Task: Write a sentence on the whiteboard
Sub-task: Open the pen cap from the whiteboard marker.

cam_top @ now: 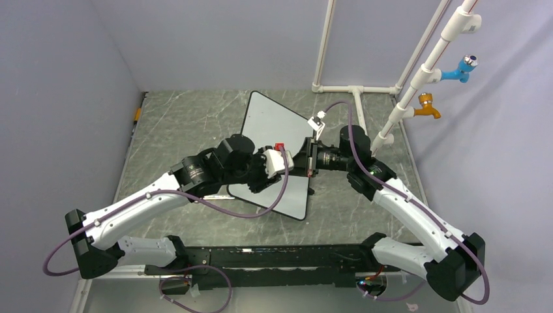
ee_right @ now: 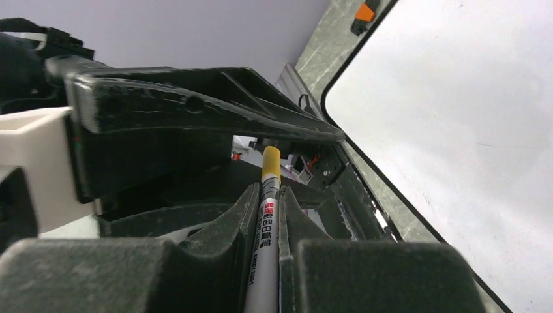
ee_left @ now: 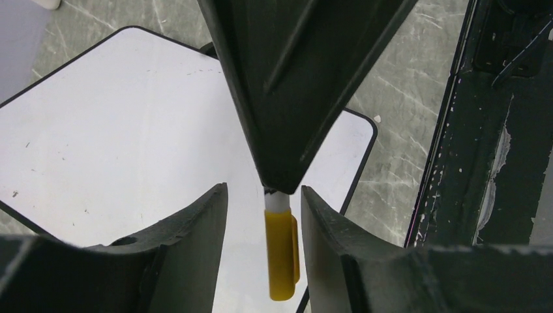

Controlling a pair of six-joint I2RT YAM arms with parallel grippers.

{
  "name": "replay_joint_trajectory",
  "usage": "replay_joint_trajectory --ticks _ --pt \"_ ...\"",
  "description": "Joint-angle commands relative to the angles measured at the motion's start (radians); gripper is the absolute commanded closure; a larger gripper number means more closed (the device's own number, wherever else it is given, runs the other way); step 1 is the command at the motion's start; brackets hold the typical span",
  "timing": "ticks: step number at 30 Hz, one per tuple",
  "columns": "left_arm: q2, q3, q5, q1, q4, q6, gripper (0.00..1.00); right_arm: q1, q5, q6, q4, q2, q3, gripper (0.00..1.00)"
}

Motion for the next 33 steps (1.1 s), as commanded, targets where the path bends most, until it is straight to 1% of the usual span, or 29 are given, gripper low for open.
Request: replay_joint_trajectory --ticks 1,3,6,9,10,11,14,17,22,25,29,33 --pt "-0.042 -0.009 -0.014 0.001 0.036 0.009 0.52 0.001 0.016 -0.037 -0.020 -0.040 0.078 1.00" --pt "-0.048 -0.012 -0.013 0.001 0.034 0.010 0.56 0.000 0.031 -0.048 -0.037 -0.047 0.084 1.00" --pt "-0.061 -0.023 -0.011 0.001 0.038 0.008 0.65 -0.005 0.041 -0.055 -0.048 -0.055 0.084 1.00" --pt "-0.072 -0.029 -0.006 0.001 0.051 0.002 0.89 -0.006 0.034 -0.053 -0.043 -0.055 0.080 1.00" --pt "-0.073 -0.031 -0.005 0.001 0.054 0.001 0.96 -0.006 0.033 -0.052 -0.042 -0.055 0.078 1.00" --pt "-0.074 -0.032 -0.004 0.001 0.057 -0.001 1.00 -0.007 0.031 -0.051 -0.041 -0.054 0.077 1.00" --pt "-0.070 -0.039 -0.004 0.001 0.067 -0.002 1.00 -0.007 0.031 -0.048 -0.037 -0.055 0.072 1.00" --pt "-0.066 -0.045 -0.039 0.001 0.069 0.000 1.00 -0.011 0.049 -0.042 -0.040 -0.063 0.064 1.00" --pt "-0.087 -0.084 -0.079 0.000 0.079 0.026 1.00 -0.059 0.034 -0.062 -0.088 -0.085 0.063 1.00" --pt "-0.083 -0.090 -0.089 0.001 0.061 0.037 1.00 -0.134 -0.026 -0.062 -0.097 -0.107 0.045 1.00" --pt "-0.087 -0.101 -0.091 0.000 0.067 0.038 1.00 -0.270 -0.119 -0.072 -0.123 -0.147 0.034 1.00" --pt "-0.073 -0.095 -0.092 0.001 0.066 0.034 1.00 -0.335 -0.174 -0.108 -0.173 -0.167 0.043 1.00"
